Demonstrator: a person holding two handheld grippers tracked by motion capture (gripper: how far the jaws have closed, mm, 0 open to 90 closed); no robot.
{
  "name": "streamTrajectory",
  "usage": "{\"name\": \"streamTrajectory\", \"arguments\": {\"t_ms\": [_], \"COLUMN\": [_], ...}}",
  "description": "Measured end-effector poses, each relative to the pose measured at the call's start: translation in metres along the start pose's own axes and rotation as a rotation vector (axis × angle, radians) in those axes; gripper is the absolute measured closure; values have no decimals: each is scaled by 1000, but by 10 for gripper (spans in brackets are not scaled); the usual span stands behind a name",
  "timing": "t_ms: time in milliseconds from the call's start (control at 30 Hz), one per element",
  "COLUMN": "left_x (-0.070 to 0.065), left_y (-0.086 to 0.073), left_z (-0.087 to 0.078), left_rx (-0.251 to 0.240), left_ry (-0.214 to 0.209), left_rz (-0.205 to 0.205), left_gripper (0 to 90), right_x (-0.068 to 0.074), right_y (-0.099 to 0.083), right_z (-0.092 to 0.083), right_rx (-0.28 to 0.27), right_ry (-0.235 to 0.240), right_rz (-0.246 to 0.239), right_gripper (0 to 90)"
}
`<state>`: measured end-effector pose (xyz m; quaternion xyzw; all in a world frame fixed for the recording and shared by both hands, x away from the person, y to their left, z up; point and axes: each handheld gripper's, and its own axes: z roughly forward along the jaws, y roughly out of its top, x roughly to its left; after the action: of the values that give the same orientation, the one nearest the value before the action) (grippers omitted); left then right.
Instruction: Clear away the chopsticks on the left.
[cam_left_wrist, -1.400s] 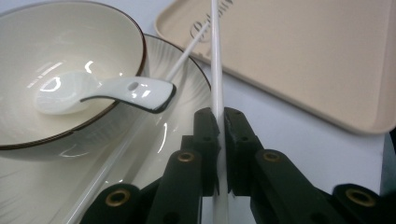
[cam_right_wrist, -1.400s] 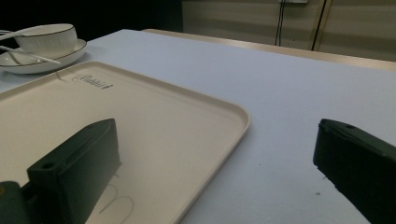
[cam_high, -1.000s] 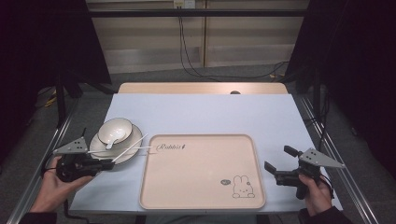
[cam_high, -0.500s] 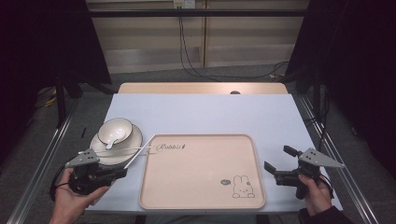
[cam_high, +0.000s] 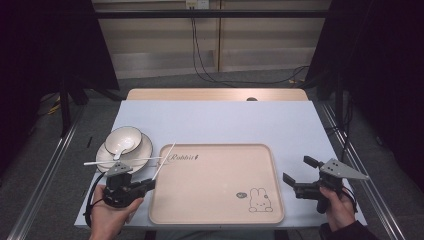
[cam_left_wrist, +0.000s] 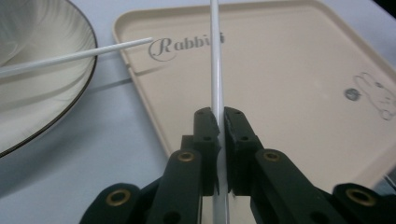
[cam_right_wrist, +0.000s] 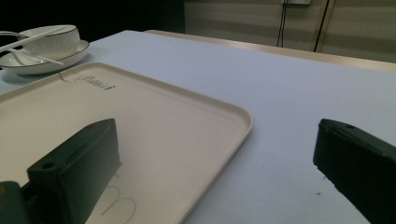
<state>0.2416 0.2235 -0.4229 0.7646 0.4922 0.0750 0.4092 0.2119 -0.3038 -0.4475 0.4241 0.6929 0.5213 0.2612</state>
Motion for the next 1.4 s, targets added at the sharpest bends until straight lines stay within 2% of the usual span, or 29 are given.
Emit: {"name": "streamTrajectory", "arguments": {"t_ms": [100,133,200,267,400,500,633,667,733,867,933,967,1000,1067,1133,1200,1300,1400], "left_x": [-2,-2,-4,-7,-11,-17,-20,-20,-19,-16,-15,-15,-16,-16,-17,-20,-18,-18], "left_y": [3,4,7,11,14,15,12,11,8,7,6,6,7,6,6,6,7,7], "left_z": [7,11,16,23,33,40,52,56,62,69,71,72,73,73,73,74,73,73], "left_rx": [12,14,25,57,68,85,96,103,132,159,160,158,147,142,139,146,151,145], "left_ry": [32,34,72,103,119,126,136,145,136,151,144,147,148,145,141,151,140,125], "left_rz": [-6,-23,-43,-66,-106,-102,-147,-158,-193,-196,-211,-201,-214,-211,-192,-168,-167,-154], "left_gripper": [846,846,847,847,847,847,845,845,845,845,843,843,842,840,783,775,774,723], "right_x": [0,0,0,0,0,0,0,0,1,1,1,1,1,1,1,1,1,1], "right_y": [0,0,0,0,0,0,0,0,0,0,0,0,0,0,0,0,0,0], "right_z": [0,0,0,0,0,1,0,0,0,1,1,1,1,0,0,0,0,0], "right_rx": [4,5,4,4,4,6,4,4,6,7,9,9,7,8,7,9,9,9], "right_ry": [5,5,4,5,7,2,8,9,9,6,8,9,10,9,9,8,5,6], "right_rz": [-4,-3,-4,-3,-4,-10,-5,-5,-7,-4,-8,-7,-4,-5,-6,-6,-6,-6], "right_gripper": [2,2,2,2,2,2,2,2,2,2,2,2,2,2,2,2,2,2]}}
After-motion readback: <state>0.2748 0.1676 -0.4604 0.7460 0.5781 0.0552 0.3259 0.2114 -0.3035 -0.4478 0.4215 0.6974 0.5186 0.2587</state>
